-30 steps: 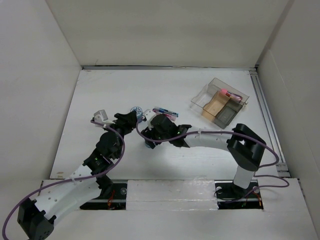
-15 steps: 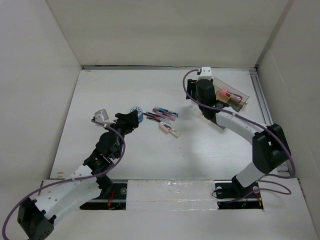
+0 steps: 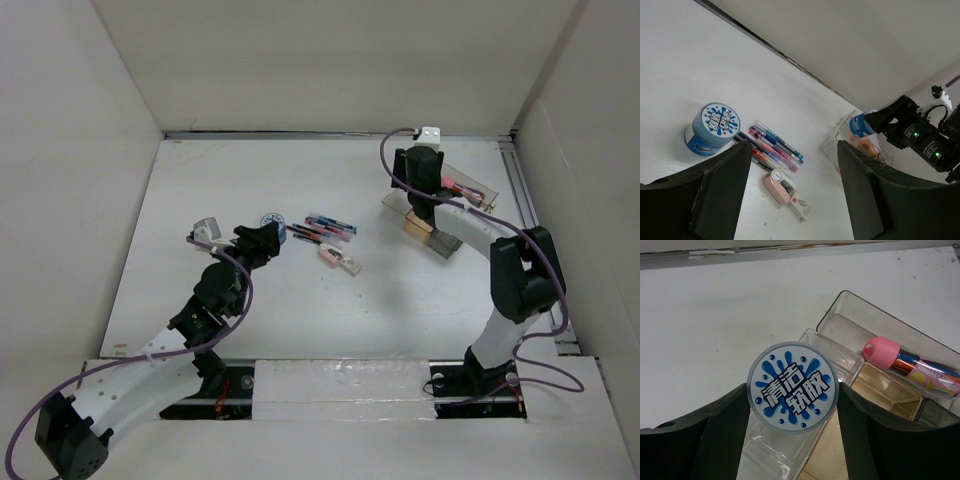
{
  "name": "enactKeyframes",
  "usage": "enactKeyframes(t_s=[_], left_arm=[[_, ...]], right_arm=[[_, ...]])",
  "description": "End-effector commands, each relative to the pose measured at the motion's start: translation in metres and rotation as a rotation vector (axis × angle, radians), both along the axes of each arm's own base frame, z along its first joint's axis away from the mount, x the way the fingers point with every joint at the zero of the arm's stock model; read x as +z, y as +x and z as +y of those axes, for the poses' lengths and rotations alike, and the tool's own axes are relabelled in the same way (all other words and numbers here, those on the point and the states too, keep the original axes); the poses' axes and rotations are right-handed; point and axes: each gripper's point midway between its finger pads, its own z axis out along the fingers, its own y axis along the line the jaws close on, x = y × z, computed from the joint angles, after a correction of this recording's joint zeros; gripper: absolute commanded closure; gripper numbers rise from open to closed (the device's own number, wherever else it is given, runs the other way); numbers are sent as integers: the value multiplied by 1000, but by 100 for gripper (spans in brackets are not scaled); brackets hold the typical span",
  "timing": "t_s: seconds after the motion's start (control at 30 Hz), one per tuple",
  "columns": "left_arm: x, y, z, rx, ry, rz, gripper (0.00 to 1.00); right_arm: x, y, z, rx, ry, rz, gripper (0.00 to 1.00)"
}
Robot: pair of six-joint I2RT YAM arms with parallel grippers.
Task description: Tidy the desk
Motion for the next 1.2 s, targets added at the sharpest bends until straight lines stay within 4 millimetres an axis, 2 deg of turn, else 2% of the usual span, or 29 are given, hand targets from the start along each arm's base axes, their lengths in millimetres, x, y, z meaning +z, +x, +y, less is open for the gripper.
enactKeyframes(t_s=[0.0,0.03,0.1,0.2,0.37,0.47,0.5,0.53,0.63,0.7,0.73,0.83,0.87,0.9,0.93,0.97,1.0,1.07,1.1,1.13,1.17], left_arm=[[21,0,-1,-9,-31,-57,35],[20,0,-1,-8,-29,-52,35],[22,0,-3,-21,-27,-55,35],[21,0,-2,-15,-28,-56,35],[22,0,-3,-18,-30,-60,35],[22,0,-2,-15,-26,-54,35],[22,0,-3,-21,-26,-55,35],[21,0,-4,-23,-25,-53,35],[22,1,-2,-12,-26,-54,35],[21,0,-3,-18,-25,-50,35],[21,0,-3,-18,-25,-53,35],[22,0,-1,-7,-31,-54,35],[22,0,0,-6,-27,-52,35],[23,-1,0,-6,-35,-55,35],[21,-1,1,-6,-36,-55,35],[23,-2,2,0,-48,-63,35],[24,-3,6,15,-59,-70,35],[23,-5,13,38,-88,-68,36],[23,-6,20,69,-105,-69,36],[23,-10,28,91,-134,-82,37],[22,-12,33,111,-172,-85,36]], right_arm=[[25,15,-9,-39,15,-81,66],[19,16,-6,-26,19,-68,66],[11,21,-16,-50,23,-36,65],[10,25,-23,-63,33,-30,65],[5,25,-25,-68,50,-5,62],[1,30,-25,-58,54,20,45],[0,29,-25,-60,56,29,34],[1,30,-24,-54,61,29,30],[13,29,-20,-26,73,1,21],[29,25,-15,-11,71,-31,21],[36,22,-2,16,70,-44,21],[53,15,8,32,61,-77,21],[54,11,19,52,62,-77,23],[59,7,24,62,72,-85,44],[59,3,36,104,86,-84,57],[57,-5,58,165,96,-81,74],[50,-11,74,224,115,-74,96],[40,-29,122,412,165,-50,100],[38,-44,158,510,184,-53,100],[25,-55,180,578,187,-25,99],[21,-65,199,622,187,-16,92]])
